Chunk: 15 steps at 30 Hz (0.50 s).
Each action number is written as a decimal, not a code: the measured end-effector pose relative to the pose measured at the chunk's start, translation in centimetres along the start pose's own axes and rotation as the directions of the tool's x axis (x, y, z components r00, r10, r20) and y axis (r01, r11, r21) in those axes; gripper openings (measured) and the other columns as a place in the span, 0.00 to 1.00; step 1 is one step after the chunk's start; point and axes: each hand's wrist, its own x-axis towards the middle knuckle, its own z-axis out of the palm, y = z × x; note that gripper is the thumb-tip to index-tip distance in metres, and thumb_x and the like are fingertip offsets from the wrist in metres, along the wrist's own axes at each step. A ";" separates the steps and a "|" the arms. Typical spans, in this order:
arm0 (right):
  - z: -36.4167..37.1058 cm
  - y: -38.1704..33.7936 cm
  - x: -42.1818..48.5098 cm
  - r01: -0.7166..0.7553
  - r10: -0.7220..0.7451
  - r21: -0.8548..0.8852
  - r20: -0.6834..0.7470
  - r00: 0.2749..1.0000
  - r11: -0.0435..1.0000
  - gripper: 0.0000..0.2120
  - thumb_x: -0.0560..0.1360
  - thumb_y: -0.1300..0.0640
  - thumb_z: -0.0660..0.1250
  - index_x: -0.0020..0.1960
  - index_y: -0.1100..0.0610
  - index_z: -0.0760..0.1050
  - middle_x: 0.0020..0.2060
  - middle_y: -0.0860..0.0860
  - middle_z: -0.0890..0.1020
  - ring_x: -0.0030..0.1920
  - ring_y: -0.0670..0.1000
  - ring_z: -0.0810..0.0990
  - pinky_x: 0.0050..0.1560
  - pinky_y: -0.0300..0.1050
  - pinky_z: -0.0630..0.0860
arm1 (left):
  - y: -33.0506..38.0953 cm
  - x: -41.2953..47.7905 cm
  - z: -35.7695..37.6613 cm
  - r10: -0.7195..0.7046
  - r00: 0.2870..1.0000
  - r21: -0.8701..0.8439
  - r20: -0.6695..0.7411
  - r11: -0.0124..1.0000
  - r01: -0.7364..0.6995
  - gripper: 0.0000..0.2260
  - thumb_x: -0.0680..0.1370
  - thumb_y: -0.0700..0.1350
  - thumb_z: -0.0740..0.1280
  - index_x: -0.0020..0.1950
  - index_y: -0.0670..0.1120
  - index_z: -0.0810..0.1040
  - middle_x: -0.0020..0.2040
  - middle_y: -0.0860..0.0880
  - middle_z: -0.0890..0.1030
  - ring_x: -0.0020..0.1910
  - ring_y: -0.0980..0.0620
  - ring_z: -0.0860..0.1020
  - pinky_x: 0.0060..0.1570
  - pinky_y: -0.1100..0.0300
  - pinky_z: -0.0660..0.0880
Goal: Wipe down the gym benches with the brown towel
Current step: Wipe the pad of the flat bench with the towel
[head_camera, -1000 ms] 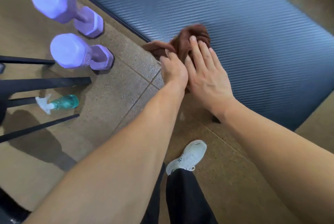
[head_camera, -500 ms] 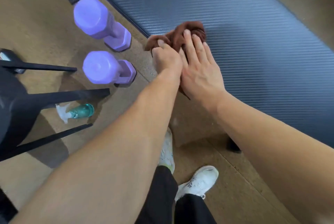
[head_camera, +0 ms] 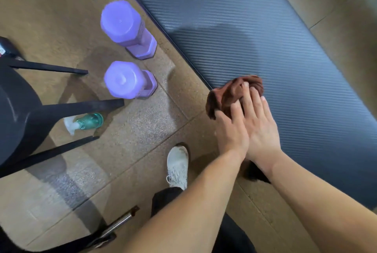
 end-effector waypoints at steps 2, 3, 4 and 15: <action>-0.7 -1.2 4.6 0.074 -0.074 -0.006 -0.041 0.996 0.997 0.29 0.81 0.48 0.57 0.79 0.57 0.58 0.80 0.62 0.50 0.80 0.63 0.51 0.79 0.59 0.51 | 3.6 3.2 -1.5 0.007 0.997 -0.124 -0.081 0.992 -0.017 0.31 0.80 0.66 0.56 0.66 0.40 0.70 0.67 0.39 0.77 0.65 0.44 0.76 0.60 0.58 0.69; -1.2 -1.8 6.5 0.100 -0.100 0.001 -0.073 0.992 0.995 0.28 0.81 0.47 0.55 0.78 0.56 0.59 0.80 0.62 0.51 0.79 0.63 0.52 0.79 0.59 0.51 | 5.2 4.4 -2.4 0.048 0.995 -0.177 -0.092 0.982 -0.064 0.32 0.80 0.66 0.54 0.68 0.40 0.70 0.68 0.40 0.76 0.67 0.45 0.75 0.63 0.57 0.69; -1.5 -2.4 8.2 0.120 -0.118 0.013 -0.107 0.987 0.993 0.27 0.82 0.46 0.54 0.78 0.55 0.60 0.80 0.61 0.52 0.79 0.62 0.53 0.79 0.59 0.51 | 6.5 5.5 -3.1 0.103 0.989 -0.170 -0.104 0.978 -0.120 0.28 0.83 0.61 0.52 0.71 0.40 0.68 0.70 0.41 0.74 0.69 0.45 0.73 0.66 0.57 0.69; -0.4 1.2 2.7 0.182 -0.180 0.042 -0.052 0.982 0.982 0.39 0.76 0.45 0.68 0.80 0.56 0.56 0.81 0.59 0.50 0.80 0.62 0.53 0.78 0.60 0.51 | 5.5 6.1 -4.5 0.126 0.981 0.002 -0.148 0.992 -0.127 0.25 0.82 0.57 0.60 0.77 0.49 0.63 0.72 0.46 0.73 0.70 0.48 0.71 0.72 0.54 0.64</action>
